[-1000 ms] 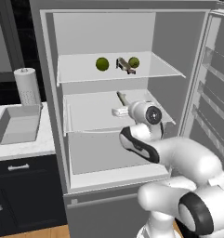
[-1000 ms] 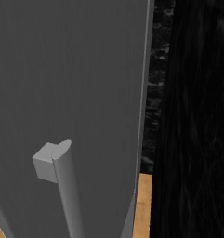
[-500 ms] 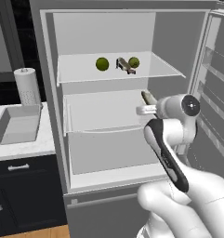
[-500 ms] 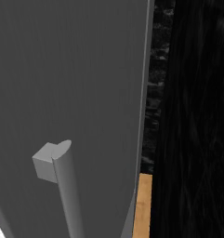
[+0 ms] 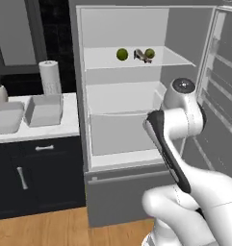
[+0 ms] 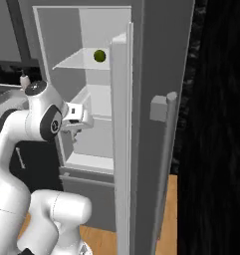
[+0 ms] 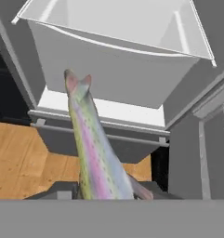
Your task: Place one lime and one fish in each tupperware on the nearby counter, to pack two identical lunches.
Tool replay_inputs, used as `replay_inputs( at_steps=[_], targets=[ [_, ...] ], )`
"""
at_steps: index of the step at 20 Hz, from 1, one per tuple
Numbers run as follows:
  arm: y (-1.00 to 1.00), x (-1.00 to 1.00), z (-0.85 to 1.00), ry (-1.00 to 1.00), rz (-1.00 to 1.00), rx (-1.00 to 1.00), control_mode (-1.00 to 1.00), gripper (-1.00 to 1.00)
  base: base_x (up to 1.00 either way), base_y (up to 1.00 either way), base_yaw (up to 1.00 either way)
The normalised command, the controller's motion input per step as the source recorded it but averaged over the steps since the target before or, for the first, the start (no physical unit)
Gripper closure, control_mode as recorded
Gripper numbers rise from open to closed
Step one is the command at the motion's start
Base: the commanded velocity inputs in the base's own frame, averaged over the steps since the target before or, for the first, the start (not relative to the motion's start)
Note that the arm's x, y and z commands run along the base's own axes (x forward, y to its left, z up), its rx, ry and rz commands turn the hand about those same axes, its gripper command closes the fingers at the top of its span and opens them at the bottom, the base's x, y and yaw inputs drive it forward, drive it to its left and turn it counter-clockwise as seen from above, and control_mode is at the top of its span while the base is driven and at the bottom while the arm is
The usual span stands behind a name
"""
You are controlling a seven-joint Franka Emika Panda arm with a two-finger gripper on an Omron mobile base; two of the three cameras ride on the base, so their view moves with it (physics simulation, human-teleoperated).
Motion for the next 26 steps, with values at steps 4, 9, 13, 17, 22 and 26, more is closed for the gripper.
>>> replay_inputs(
  at_steps=[4,9,13,17,22,26],
  targets=[
    [0.00,0.00,0.00,0.00,0.00,0.00,1.00,1.00,-0.62,1.00,0.00],
    [0.00,0.00,0.00,0.00,0.00,0.00,1.00,1.00,0.34,1.00,-0.04],
    [0.00,0.00,0.00,0.00,0.00,0.00,1.00,1.00,1.00,1.00,-0.21],
    [0.00,0.00,0.00,0.00,0.00,0.00,1.00,1.00,1.00,1.00,-0.23],
    [0.00,0.00,0.00,0.00,0.00,0.00,1.00,1.00,0.97,0.98,-0.11],
    [0.48,0.50,-0.14,0.08,0.00,0.00,-1.00,1.00,0.50,0.39,-0.02]
  ],
)
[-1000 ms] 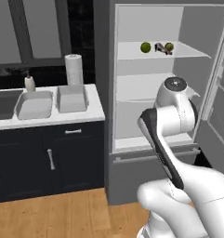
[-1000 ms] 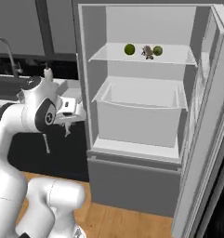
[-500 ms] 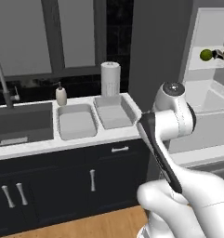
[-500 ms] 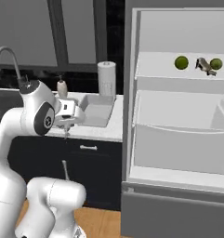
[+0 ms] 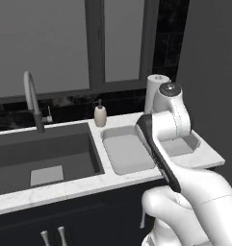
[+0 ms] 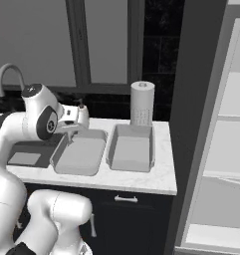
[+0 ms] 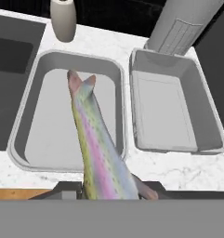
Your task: Place one lime and one fish in each tupperware on the nearby counter, to pack two identical lunches.
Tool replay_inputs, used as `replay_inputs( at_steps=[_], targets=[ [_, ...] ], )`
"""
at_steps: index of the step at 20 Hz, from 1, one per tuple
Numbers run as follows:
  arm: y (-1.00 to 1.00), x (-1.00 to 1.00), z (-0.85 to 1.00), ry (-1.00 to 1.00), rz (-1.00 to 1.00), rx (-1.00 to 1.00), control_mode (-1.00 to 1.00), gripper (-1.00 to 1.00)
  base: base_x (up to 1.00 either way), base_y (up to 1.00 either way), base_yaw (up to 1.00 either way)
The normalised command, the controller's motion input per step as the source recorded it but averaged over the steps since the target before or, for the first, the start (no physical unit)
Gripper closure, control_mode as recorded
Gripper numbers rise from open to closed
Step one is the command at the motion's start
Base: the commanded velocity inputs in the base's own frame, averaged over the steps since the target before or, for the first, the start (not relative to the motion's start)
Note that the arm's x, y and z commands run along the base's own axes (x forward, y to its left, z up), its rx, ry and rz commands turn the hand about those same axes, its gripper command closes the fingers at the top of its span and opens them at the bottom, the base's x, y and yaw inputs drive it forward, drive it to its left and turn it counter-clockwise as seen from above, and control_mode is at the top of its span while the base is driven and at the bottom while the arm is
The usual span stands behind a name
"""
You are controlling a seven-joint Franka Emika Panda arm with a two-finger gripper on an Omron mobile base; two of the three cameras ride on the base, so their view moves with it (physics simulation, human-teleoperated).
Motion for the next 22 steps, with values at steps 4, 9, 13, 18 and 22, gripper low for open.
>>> replay_inputs(
  at_steps=[4,9,13,18,22],
  targets=[
    [0.63,1.00,-0.86,0.29,-0.05,0.11,-1.00,1.00,0.00,0.00,0.00],
    [0.00,1.00,-1.00,0.34,-0.13,0.21,-1.00,1.00,0.00,0.00,0.00],
    [0.04,0.97,-0.98,0.19,-0.11,0.11,-1.00,1.00,0.00,0.00,0.00],
    [0.27,0.80,-0.66,-0.05,-0.08,0.01,-1.00,-1.00,0.00,0.00,0.00],
    [0.07,0.51,-0.33,-0.16,-0.05,0.01,-1.00,-1.00,0.00,0.00,0.00]
  ],
)
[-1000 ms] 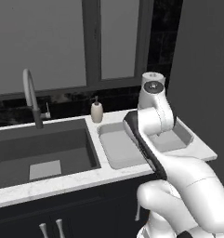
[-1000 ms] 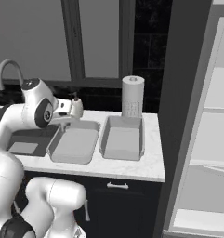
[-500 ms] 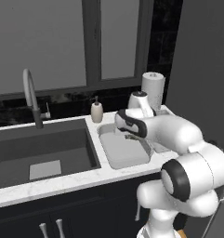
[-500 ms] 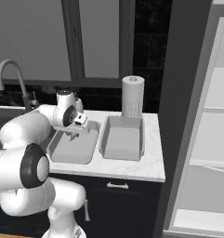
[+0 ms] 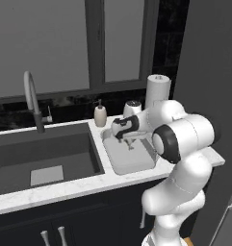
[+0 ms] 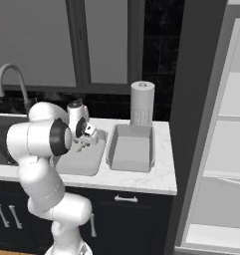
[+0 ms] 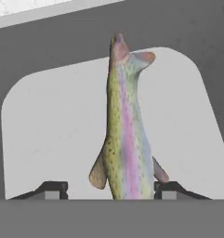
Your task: Place one lime and one fish in each tupperware on the nearby counter, to pack two identical lunches.
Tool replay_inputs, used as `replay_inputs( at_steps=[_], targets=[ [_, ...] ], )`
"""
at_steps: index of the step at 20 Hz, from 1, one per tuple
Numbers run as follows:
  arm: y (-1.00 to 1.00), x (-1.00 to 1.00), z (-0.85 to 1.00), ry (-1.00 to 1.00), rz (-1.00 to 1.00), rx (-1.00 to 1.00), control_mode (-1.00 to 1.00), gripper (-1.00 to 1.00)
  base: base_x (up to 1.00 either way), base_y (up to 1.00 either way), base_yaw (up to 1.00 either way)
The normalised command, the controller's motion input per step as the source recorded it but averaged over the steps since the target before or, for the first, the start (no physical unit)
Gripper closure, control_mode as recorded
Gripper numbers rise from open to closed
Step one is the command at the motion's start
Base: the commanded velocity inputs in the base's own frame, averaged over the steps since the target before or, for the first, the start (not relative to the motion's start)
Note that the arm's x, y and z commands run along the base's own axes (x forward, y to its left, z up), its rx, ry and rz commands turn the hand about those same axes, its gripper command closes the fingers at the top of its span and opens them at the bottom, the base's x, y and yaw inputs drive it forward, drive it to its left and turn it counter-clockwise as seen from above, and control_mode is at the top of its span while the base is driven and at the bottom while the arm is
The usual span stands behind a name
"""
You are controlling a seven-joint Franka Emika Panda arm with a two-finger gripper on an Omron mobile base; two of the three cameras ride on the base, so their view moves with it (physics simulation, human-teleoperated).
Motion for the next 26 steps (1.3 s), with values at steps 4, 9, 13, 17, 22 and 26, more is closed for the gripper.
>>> replay_inputs(
  at_steps=[4,9,13,17,22,26],
  targets=[
    [-0.06,-0.41,0.42,0.00,-0.06,0.04,-1.00,-1.00,0.00,0.00,0.00],
    [-0.18,-0.94,0.99,0.01,-0.06,0.02,-1.00,-1.00,0.00,0.00,0.00],
    [-0.30,-1.00,0.89,0.00,-0.03,0.00,-1.00,-1.00,0.00,0.00,0.00],
    [-0.25,-1.00,0.46,0.00,-0.01,-0.01,-1.00,-1.00,0.00,0.00,0.00],
    [-0.12,-0.20,0.05,0.00,0.00,0.00,1.00,-1.00,-0.80,-0.73,0.00],
    [0.00,0.00,0.00,0.00,0.00,0.00,1.00,-1.00,-1.00,-1.00,0.00]
  ],
)
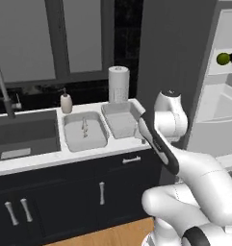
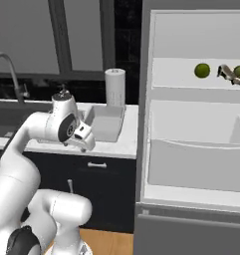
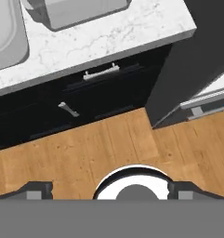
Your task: Place one lime and one fish in each tupperware on the nearby counter, to pack two identical lunches.
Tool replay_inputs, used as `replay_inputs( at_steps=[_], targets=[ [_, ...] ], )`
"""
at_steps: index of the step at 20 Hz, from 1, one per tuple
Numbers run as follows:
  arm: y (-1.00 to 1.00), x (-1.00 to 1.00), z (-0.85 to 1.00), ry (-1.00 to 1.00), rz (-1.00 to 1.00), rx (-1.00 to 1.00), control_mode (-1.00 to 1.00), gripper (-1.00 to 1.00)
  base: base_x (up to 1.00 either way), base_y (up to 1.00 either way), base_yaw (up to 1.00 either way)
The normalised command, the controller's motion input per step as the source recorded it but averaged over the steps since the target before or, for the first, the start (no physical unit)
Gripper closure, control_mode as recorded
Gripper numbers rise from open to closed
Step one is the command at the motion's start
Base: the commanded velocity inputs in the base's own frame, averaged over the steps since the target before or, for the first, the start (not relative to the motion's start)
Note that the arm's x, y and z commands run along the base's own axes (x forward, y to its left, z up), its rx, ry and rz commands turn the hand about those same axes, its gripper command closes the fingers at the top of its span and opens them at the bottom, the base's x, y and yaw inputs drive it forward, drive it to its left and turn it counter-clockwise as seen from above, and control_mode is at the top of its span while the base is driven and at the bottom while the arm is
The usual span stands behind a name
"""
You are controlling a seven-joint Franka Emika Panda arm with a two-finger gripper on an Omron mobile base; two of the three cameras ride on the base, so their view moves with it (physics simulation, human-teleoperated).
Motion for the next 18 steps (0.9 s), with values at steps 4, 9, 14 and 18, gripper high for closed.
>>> replay_inputs(
  at_steps=[4,9,14,18],
  targets=[
    [0.00,0.00,0.00,0.00,0.00,0.00,1.00,-1.00,-1.00,-1.00,0.00],
    [0.00,0.00,0.00,0.00,0.00,0.00,1.00,-1.00,-0.42,-1.00,0.00],
    [0.00,0.00,0.00,0.00,0.00,0.00,1.00,-1.00,0.82,-0.62,0.11],
    [0.00,0.00,0.00,0.00,0.00,0.00,1.00,-1.00,0.24,-0.17,0.09]
  ],
)
